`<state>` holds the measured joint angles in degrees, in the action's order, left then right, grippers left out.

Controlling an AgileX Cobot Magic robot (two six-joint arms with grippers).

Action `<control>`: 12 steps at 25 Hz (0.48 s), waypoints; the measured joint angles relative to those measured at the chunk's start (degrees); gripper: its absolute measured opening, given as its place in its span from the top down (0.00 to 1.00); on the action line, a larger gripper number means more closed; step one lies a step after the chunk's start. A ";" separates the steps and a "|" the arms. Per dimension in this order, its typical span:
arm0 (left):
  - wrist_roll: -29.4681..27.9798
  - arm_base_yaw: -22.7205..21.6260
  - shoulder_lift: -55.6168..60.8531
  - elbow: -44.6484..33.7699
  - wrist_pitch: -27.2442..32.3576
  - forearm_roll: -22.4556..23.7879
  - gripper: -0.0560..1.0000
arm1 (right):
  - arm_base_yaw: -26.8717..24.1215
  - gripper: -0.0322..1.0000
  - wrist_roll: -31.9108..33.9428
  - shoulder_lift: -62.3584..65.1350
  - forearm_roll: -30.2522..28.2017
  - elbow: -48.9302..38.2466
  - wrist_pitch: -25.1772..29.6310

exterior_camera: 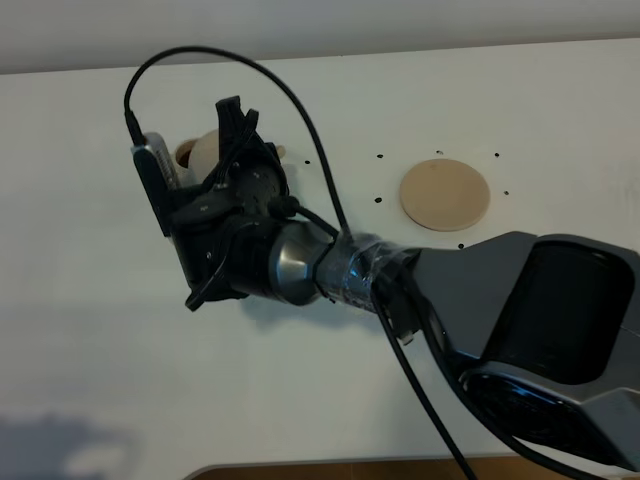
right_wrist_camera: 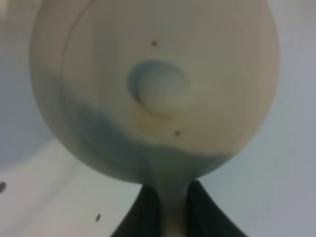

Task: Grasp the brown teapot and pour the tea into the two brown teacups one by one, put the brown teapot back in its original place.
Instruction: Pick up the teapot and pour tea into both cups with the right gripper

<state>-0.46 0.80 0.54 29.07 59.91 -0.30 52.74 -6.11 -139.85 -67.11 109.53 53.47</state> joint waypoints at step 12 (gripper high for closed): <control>0.00 0.00 0.00 0.00 0.00 0.00 0.51 | 0.00 0.85 -2.84 -0.72 -3.05 0.00 0.82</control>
<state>-0.46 0.80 0.54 29.07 59.91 -0.30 52.74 -8.96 -140.57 -70.16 109.53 54.29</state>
